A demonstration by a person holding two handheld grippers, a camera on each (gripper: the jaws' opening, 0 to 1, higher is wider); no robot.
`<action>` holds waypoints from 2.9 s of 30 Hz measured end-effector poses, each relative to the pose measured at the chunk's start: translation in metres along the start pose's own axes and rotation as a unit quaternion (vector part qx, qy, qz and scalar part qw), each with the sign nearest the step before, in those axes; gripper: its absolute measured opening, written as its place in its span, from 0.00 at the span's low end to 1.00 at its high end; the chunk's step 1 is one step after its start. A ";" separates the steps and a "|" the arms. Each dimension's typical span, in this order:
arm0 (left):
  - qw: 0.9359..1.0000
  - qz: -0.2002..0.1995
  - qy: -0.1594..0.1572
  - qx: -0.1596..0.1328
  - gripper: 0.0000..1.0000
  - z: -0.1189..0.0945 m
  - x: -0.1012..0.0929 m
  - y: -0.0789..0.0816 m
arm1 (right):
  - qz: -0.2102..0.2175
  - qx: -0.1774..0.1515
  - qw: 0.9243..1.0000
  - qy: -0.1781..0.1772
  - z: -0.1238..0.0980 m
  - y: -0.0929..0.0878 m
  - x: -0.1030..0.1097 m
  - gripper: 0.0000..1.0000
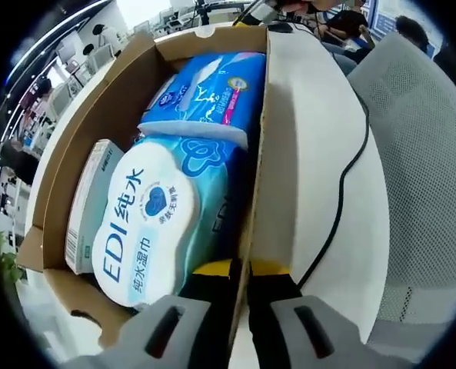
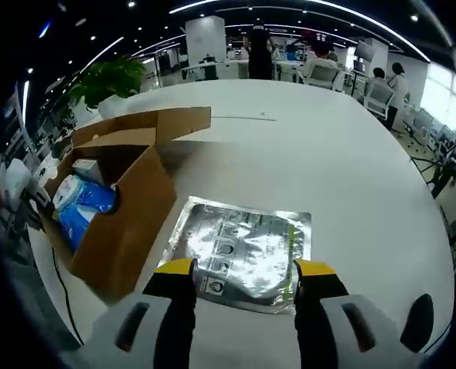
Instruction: Operate the shoe box by opening the lid, removing the specified soft item, and placing it in the target area until the item is outside and the box remains undamaged.
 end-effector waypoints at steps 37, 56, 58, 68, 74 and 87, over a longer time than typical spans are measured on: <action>1.000 0.003 0.003 -0.005 0.04 0.000 -0.001 0.000 | -0.012 0.005 1.000 -0.025 0.043 -0.015 0.002 0.58; 1.000 0.002 0.002 -0.006 0.04 0.000 0.000 0.000 | -0.018 0.024 0.999 -0.011 0.056 0.004 -0.009 0.57; 1.000 0.001 0.003 -0.005 0.04 0.000 0.000 0.000 | -0.015 0.024 1.000 -0.013 0.057 0.005 -0.009 0.57; 1.000 0.000 0.003 -0.005 0.04 0.001 -0.001 0.000 | -0.011 0.028 0.999 -0.015 0.064 0.015 -0.017 0.56; 1.000 0.000 0.002 -0.005 0.04 0.001 -0.001 0.000 | -0.006 0.028 0.999 -0.018 0.069 0.021 -0.019 0.56; 1.000 0.000 0.002 -0.005 0.04 0.001 -0.001 0.001 | -0.007 0.039 0.999 -0.015 0.077 0.030 -0.024 0.56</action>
Point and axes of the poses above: the point that each gripper's makers call its tool centre point, and the gripper's own axes: z roughly forward along the fingers, x roughly to its left, y roughly out of its top, the point moved 6 cm from there along -z, roughly backward along the fingers, and after that the axes turned 8 degrees about y, right-handed, at the moved point
